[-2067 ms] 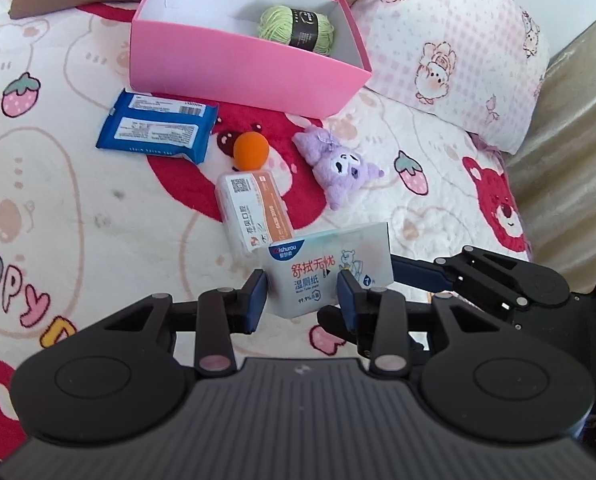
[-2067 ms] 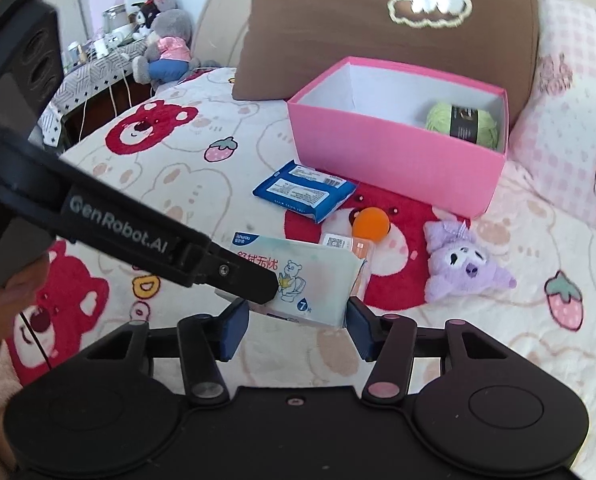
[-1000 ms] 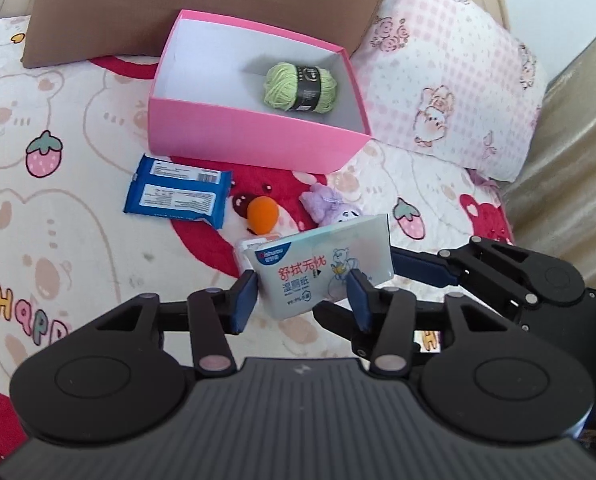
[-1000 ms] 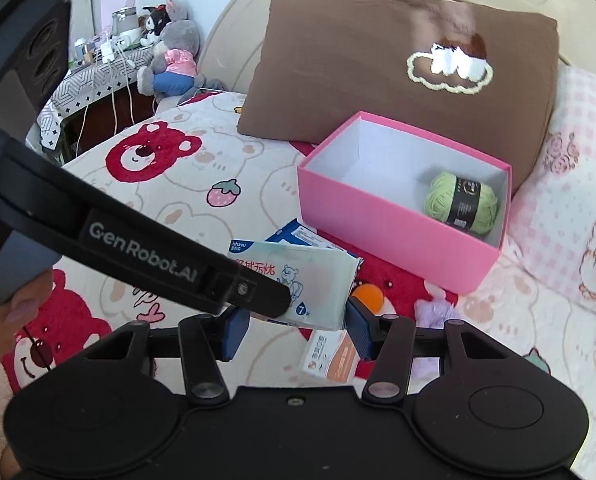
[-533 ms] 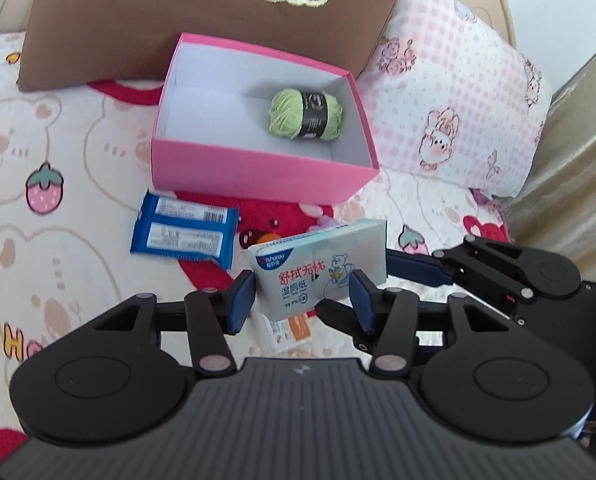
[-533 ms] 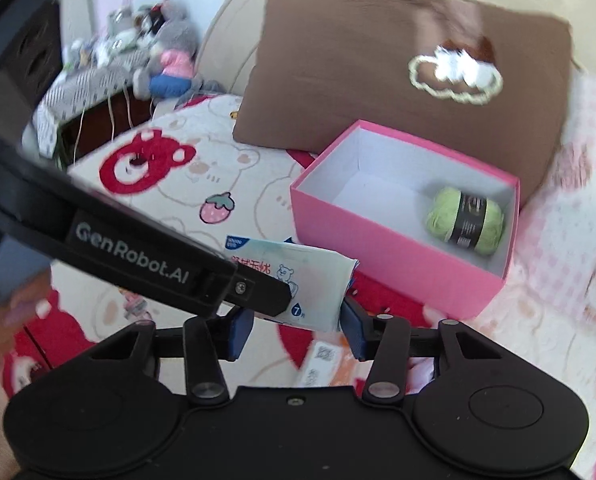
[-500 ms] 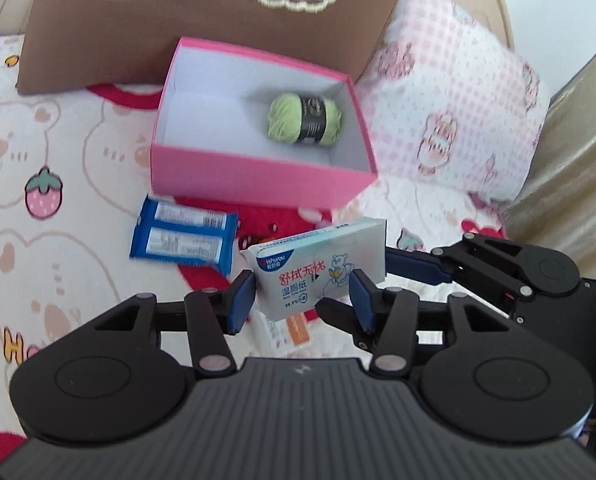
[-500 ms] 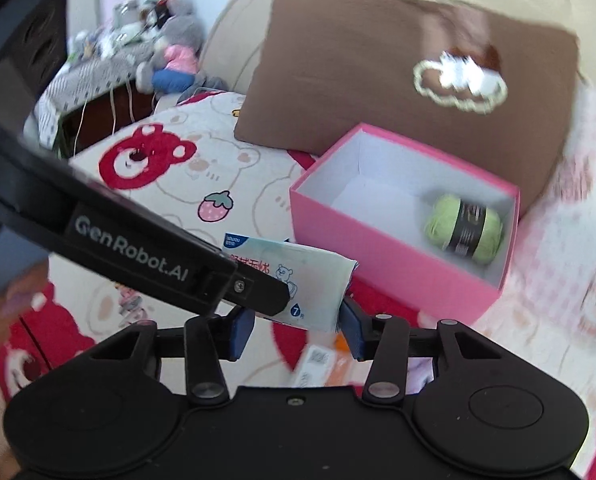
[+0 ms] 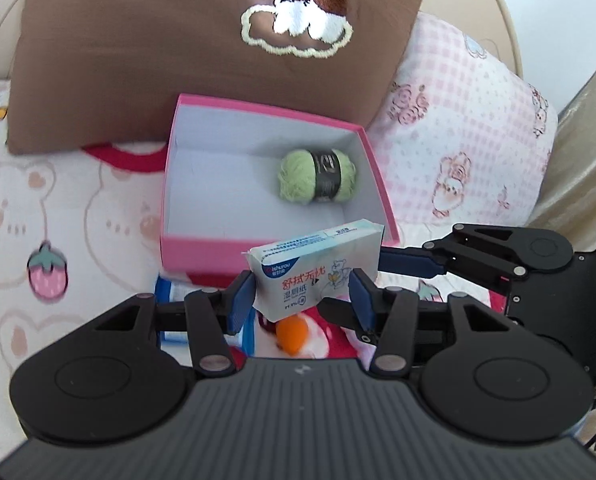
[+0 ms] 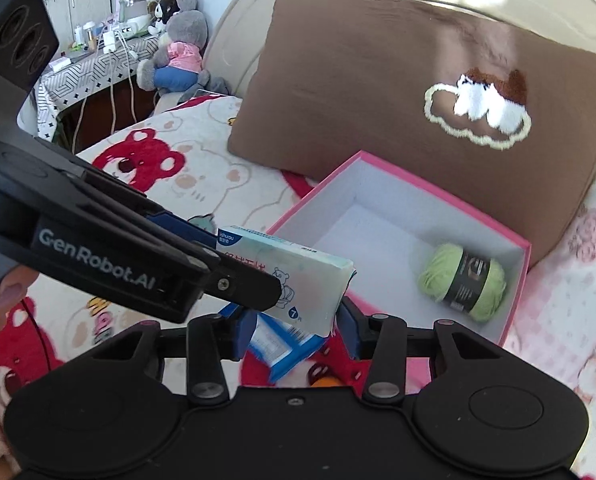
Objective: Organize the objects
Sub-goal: 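Lower the wipes pack into the pink box beside the yarn and open the left tool, then withdraw the left tool from the box and move it back over the bed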
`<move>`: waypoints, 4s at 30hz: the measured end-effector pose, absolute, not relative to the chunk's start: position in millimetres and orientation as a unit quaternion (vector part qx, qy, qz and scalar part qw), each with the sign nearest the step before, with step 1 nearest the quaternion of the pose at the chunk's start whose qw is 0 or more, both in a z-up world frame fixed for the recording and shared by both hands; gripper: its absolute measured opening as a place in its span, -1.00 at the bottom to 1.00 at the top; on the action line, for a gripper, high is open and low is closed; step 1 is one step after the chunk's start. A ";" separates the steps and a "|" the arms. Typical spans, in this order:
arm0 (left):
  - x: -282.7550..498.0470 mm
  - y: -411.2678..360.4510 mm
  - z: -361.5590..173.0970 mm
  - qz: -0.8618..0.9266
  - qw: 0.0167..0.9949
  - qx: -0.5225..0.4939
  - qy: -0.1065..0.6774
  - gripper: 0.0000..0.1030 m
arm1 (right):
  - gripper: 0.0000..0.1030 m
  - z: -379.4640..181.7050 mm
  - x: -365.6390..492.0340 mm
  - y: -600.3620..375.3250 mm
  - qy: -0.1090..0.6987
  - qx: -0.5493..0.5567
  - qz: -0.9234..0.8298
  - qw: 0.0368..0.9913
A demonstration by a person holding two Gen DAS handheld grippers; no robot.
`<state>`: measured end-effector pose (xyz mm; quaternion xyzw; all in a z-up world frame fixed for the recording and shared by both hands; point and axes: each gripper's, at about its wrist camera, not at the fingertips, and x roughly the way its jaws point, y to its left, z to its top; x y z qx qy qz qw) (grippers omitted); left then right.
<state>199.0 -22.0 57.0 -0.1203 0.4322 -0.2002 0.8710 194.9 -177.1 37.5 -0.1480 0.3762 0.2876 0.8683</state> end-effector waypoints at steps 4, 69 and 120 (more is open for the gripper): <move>229.8 -26.9 43.3 -0.199 0.872 -0.129 0.427 -0.05 | -0.04 23.6 225.3 -187.2 0.384 -0.110 0.275 0.875; 428.6 -94.3 -101.7 -0.077 0.823 -0.120 0.550 -0.14 | -0.09 -102.6 405.2 -201.5 0.555 -0.035 0.214 0.803; 260.4 -57.1 69.3 -0.132 0.854 -0.020 0.503 0.36 | -0.24 34.9 249.4 -264.6 0.407 -0.018 0.238 0.882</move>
